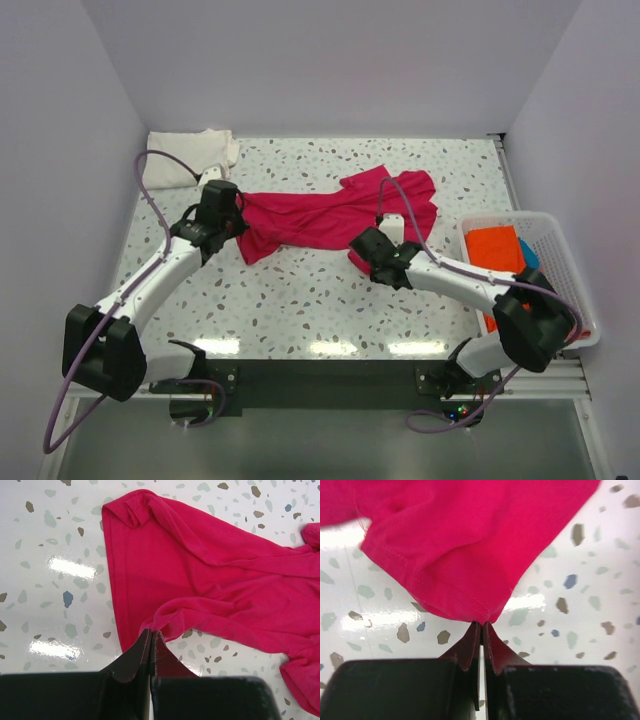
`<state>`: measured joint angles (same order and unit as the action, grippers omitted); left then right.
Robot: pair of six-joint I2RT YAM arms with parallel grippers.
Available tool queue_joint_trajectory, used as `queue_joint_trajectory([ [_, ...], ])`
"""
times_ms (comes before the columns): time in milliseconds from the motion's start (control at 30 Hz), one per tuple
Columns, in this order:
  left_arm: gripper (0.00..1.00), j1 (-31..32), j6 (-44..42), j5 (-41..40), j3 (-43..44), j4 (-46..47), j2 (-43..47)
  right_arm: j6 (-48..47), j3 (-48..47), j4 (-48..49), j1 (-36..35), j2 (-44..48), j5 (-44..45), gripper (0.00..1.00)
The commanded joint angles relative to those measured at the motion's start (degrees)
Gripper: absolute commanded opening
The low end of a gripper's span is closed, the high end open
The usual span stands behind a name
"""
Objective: Fold and stack the t-shirts
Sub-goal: Flatten the tshirt out
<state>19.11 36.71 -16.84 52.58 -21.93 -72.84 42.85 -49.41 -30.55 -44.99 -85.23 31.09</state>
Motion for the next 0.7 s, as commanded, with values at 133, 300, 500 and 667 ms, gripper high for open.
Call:
queue_joint_trajectory([
  [133, 0.0, -0.92, -1.73, -0.82, 1.65, 0.4, 2.79, -0.92, -8.76, -11.46, 1.4, 14.03, 12.49, 0.0],
  [300, 0.0, -0.92, -3.04, -1.97, 2.88, -1.27, 5.16, -3.2, -14.92, -16.73, 2.45, 20.79, 16.54, 0.0],
  [500, 0.0, -0.92, -5.15, -4.87, 5.51, -3.99, 9.46, -8.03, -25.2, -19.29, 4.38, 24.06, 20.06, 0.0],
  [667, 0.0, -0.92, -6.56, -7.76, 9.9, -7.33, 14.29, -12.25, -35.13, -20.25, 5.44, 25.2, 21.29, 0.0],
])
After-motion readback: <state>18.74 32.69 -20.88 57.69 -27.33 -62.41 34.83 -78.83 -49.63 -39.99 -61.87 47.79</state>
